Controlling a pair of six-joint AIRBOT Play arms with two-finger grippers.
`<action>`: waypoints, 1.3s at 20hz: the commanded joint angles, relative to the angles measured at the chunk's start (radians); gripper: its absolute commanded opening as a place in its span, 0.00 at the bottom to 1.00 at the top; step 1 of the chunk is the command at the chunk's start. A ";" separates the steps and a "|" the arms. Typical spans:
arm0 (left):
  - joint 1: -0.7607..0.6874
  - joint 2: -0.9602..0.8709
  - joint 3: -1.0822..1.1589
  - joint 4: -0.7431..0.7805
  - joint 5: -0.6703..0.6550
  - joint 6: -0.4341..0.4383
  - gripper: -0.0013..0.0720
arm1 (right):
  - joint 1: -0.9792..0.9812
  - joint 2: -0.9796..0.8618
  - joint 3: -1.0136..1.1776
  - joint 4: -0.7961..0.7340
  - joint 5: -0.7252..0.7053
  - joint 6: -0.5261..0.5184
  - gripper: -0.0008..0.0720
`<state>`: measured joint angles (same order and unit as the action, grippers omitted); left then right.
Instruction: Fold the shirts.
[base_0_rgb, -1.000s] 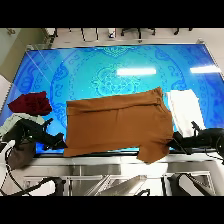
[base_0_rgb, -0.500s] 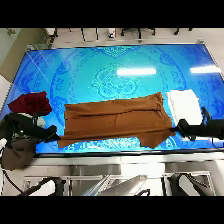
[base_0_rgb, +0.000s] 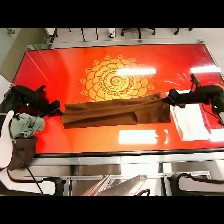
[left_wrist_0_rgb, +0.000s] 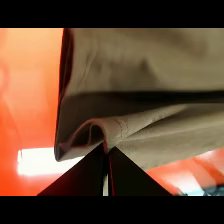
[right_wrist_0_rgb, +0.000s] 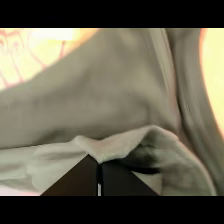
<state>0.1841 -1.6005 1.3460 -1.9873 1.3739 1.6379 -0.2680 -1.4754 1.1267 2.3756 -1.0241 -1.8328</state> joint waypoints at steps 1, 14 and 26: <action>-0.041 -0.151 0.175 -0.003 -0.013 -0.032 0.04 | 0.052 -0.179 0.155 0.005 0.046 0.000 0.04; -0.080 -0.313 0.526 0.083 0.233 -0.095 0.97 | -0.035 -0.264 0.319 -0.187 -0.283 -0.069 0.97; -0.104 -0.202 0.655 0.082 0.333 -0.119 0.97 | -0.033 -0.405 0.319 -0.166 -0.273 -0.150 0.97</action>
<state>0.0948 -1.8431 1.9942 -1.9041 1.7134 1.5185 -0.3012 -1.8400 1.4464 2.1681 -1.3037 -1.9560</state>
